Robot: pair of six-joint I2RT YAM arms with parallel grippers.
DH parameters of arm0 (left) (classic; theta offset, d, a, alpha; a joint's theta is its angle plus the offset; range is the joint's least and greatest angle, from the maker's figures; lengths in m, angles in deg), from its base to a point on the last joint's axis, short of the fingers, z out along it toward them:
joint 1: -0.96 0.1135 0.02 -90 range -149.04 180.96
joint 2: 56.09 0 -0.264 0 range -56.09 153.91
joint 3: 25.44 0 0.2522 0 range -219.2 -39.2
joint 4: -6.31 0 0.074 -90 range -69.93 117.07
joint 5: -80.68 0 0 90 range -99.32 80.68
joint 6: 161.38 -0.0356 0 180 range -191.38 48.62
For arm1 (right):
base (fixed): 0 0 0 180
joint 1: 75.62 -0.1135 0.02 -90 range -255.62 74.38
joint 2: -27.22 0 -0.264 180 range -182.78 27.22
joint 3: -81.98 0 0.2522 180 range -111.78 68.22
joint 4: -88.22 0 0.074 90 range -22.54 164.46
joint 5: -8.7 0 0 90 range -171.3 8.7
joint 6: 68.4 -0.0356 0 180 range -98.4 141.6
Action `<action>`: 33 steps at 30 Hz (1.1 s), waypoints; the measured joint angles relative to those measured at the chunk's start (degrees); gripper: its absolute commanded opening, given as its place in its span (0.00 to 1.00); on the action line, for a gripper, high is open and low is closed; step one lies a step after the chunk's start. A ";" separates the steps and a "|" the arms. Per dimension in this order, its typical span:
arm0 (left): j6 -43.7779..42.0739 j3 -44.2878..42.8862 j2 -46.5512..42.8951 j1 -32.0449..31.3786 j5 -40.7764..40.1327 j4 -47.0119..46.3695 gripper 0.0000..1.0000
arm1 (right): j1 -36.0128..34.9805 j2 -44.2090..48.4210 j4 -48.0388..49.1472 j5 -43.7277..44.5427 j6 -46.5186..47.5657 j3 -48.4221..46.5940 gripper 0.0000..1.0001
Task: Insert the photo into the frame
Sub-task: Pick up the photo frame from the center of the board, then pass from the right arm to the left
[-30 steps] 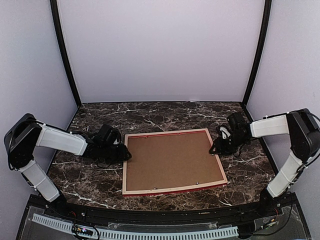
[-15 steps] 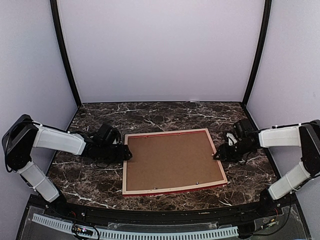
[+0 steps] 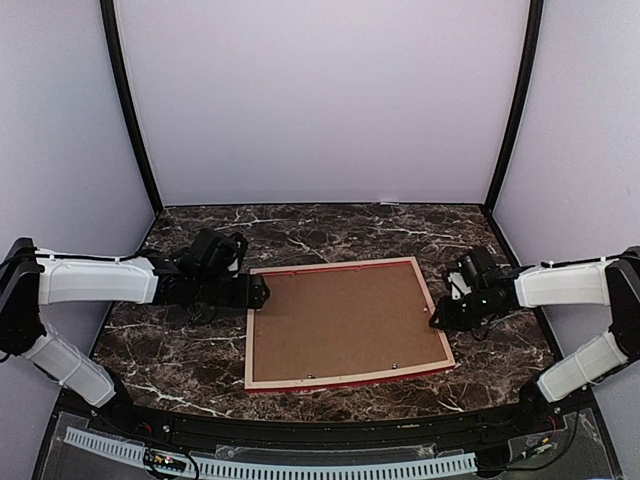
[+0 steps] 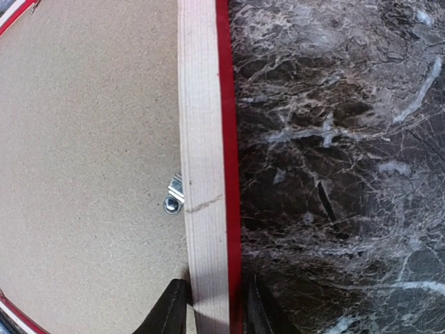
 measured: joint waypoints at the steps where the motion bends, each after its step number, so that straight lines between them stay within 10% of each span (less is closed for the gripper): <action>1: -1.11 -0.44 -0.09 -0.92 -0.37 -0.02 0.90 | -0.37 -0.09 0.11 0.57 -0.42 -0.04 0.24; 13: -17.18 -7.96 5.49 -16.65 -0.79 -2.12 0.97 | -1.77 -8.09 0.76 2.49 0.96 -7.85 0.00; 33: -39.08 -25.49 29.73 -33.31 -16.70 5.03 0.98 | -1.05 -14.75 -15.19 -2.62 6.64 -25.24 0.00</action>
